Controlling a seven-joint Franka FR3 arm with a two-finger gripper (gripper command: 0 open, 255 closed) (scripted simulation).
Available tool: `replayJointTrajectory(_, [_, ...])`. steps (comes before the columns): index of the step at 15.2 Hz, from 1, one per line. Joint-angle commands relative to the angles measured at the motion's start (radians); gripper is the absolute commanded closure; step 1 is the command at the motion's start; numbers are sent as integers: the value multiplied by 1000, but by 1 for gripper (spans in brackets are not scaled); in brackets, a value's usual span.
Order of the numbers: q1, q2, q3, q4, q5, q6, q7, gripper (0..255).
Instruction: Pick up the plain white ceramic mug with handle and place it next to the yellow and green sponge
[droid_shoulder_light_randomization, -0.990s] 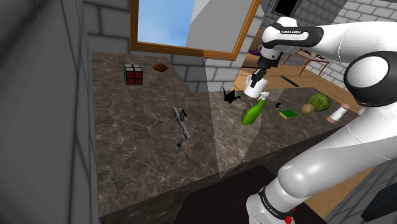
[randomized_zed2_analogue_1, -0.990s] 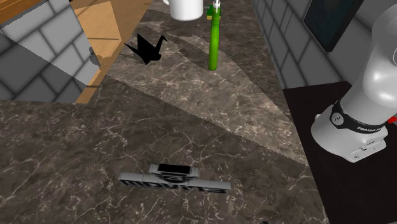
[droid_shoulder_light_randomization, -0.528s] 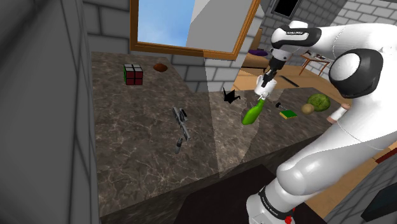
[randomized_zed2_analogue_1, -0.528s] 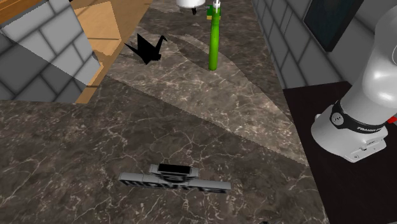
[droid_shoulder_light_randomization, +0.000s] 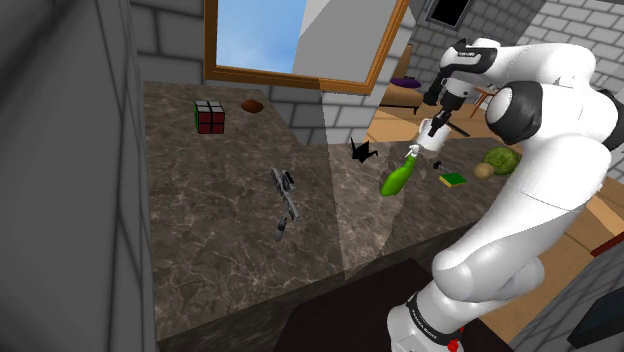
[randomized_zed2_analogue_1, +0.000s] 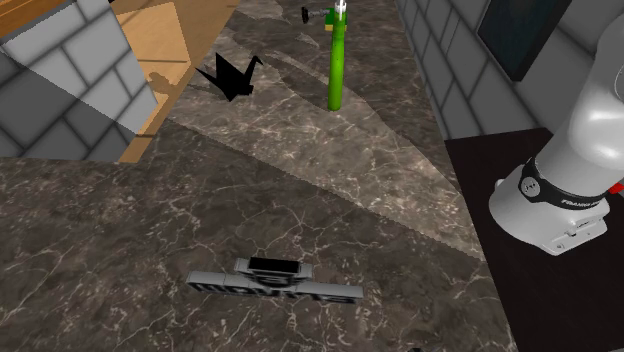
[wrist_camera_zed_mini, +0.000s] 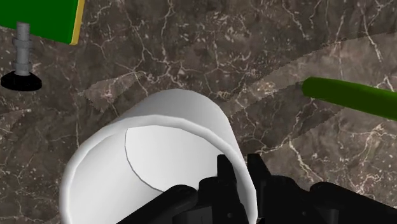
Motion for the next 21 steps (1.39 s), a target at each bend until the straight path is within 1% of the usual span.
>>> replayJointTrajectory(1, [-38,58,-13,70,28,-19,-50,255])
replayJointTrajectory(5, [-136,198,-25,259,93,-82,-139,255])
replayJointTrajectory(8, [-229,323,-23,447,145,-151,-193,255])
replayJointTrajectory(10, [-305,427,-13,616,181,-218,-218,255])
replayJointTrajectory(11, [-353,493,-5,731,202,-264,-226,255])
replayJointTrajectory(12, [-420,588,12,907,227,-337,-224,255])
replayJointTrajectory(13, [-453,638,25,1002,236,-377,-217,255])
replayJointTrajectory(14, [-428,600,18,915,226,-332,-226,255])
replayJointTrajectory(16, [-399,561,8,811,218,-272,-236,255])
replayJointTrajectory(21, [-357,515,-2,653,207,-168,-248,255])
